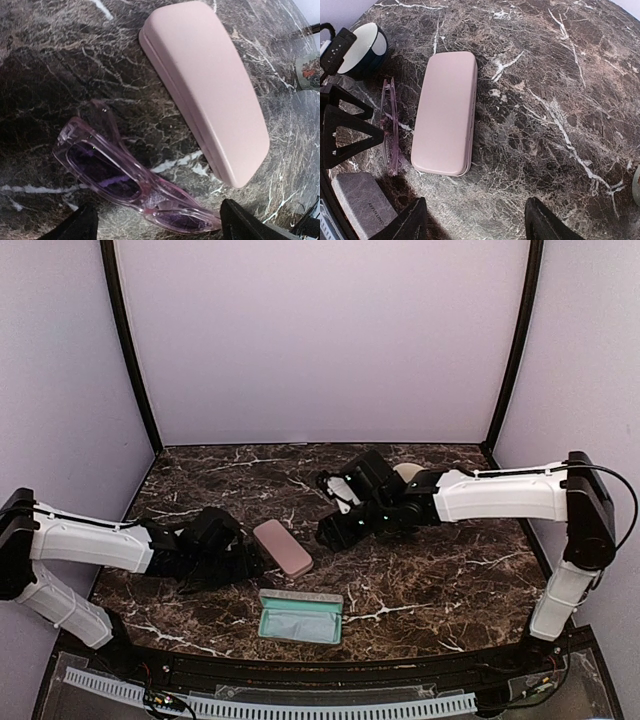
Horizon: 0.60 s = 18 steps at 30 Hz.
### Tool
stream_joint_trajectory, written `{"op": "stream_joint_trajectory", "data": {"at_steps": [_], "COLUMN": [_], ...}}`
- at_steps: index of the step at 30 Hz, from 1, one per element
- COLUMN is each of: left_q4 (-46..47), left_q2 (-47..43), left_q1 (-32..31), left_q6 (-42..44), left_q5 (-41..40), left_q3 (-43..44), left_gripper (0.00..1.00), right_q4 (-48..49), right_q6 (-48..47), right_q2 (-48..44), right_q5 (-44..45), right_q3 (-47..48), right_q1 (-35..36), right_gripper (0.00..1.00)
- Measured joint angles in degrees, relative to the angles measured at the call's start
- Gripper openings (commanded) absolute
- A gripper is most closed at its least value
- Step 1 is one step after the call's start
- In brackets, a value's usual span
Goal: Organize the sunglasses
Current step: Pick up the sunglasses from the center of the board.
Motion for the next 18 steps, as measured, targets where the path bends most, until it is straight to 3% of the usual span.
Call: {"op": "stream_joint_trajectory", "data": {"at_steps": [11,18], "left_q4": [0.8,2.9], "left_q2": [4.7,9.0], "left_q1": [-1.4,-1.7], "left_q6": [-6.8,-9.0], "left_q5": [0.4,-0.2], "left_q3": [1.6,4.3], "left_gripper": [0.86,0.75], "right_q4": [2.0,2.8], "right_q6": [-1.0,-1.3], "right_q2": [0.0,-0.2], "right_q5": [-6.9,-9.5], "right_q3": [-2.3,-3.7], "right_q1": [-2.7,-3.7], "right_gripper": [0.67,0.67]}}
